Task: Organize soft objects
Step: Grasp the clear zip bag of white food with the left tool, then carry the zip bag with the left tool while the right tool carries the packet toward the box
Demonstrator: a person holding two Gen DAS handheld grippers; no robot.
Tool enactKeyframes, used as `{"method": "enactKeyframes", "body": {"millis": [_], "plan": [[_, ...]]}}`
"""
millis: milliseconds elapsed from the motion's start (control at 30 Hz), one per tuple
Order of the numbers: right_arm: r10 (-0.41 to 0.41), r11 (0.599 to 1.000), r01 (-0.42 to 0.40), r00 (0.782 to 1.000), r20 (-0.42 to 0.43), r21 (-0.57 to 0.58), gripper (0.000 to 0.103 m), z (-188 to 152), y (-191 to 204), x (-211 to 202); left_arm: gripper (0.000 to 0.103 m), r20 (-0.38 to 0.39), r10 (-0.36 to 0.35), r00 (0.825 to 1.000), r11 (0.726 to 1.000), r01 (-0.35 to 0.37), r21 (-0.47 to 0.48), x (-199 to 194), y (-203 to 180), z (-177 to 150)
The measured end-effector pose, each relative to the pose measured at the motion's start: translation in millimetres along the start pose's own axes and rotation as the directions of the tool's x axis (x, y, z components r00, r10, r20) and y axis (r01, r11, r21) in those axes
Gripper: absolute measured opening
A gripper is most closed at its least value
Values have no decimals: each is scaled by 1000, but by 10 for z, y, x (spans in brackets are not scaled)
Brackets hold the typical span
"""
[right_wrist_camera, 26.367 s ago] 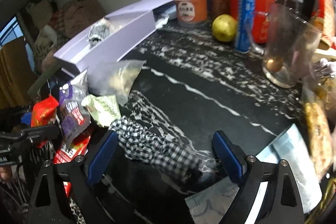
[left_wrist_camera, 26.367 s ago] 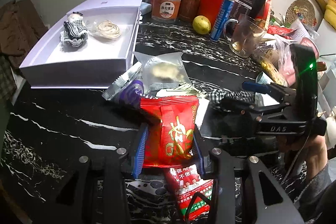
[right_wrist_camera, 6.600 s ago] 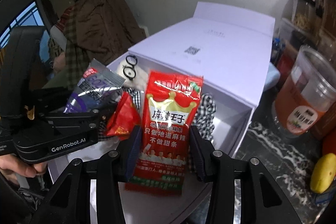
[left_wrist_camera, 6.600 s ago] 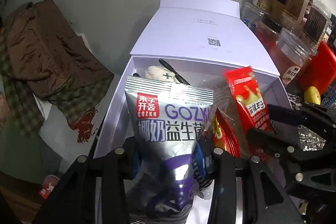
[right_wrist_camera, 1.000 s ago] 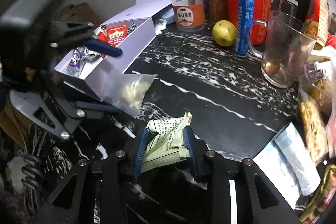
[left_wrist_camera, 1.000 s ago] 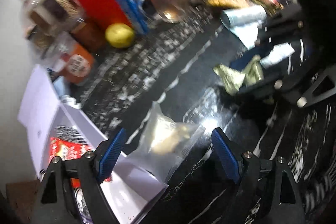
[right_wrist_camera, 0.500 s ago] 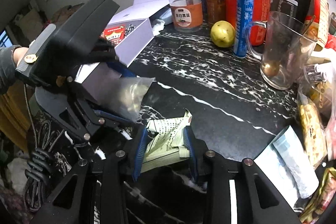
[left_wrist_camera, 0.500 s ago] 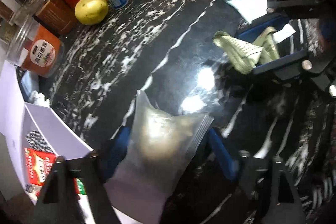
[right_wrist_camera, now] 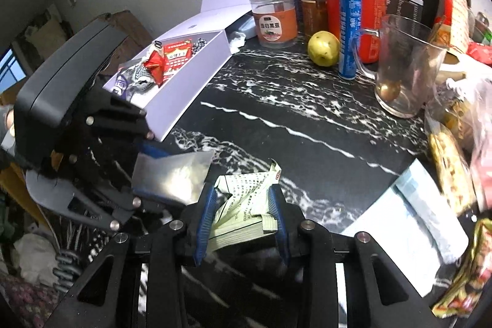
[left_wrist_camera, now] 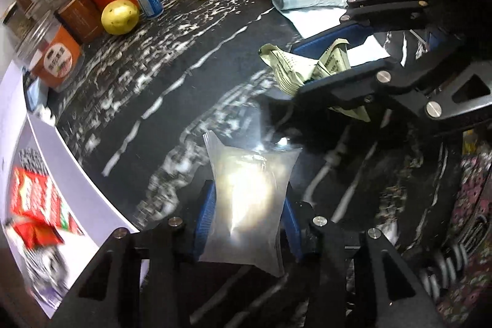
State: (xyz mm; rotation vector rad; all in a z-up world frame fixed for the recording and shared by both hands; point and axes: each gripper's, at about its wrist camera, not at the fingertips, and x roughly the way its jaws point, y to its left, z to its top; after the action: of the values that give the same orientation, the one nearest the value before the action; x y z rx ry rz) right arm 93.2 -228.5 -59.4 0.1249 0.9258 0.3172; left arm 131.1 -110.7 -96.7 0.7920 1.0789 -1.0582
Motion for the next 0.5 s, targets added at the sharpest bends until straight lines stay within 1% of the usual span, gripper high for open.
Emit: {"method": "enactKeyframes", "body": {"millis": [33, 233, 267, 433, 500], "plan": [[0, 1000, 0, 1000, 3, 0, 35, -24, 10, -24, 42, 9, -15, 1000, 999, 15, -32, -9, -49, -42], [-1, 1000, 1, 1000, 14, 3, 35, -200, 84, -171, 42, 60, -64, 996, 989, 71, -128, -135, -273, -199], [-4, 1000, 3, 1000, 16, 6, 35, -239, 95, -198, 42, 63, -66, 996, 988, 74, -132, -173, -231, -183], [-15, 1000, 15, 1000, 24, 13, 35, -419, 155, -287, 41, 101, -49, 994, 980, 67, -185, -215, -404, -263], [-11, 1000, 10, 1000, 26, 25, 35, -499, 163, -325, 41, 122, -25, 992, 976, 51, -213, -236, -450, -300]]}}
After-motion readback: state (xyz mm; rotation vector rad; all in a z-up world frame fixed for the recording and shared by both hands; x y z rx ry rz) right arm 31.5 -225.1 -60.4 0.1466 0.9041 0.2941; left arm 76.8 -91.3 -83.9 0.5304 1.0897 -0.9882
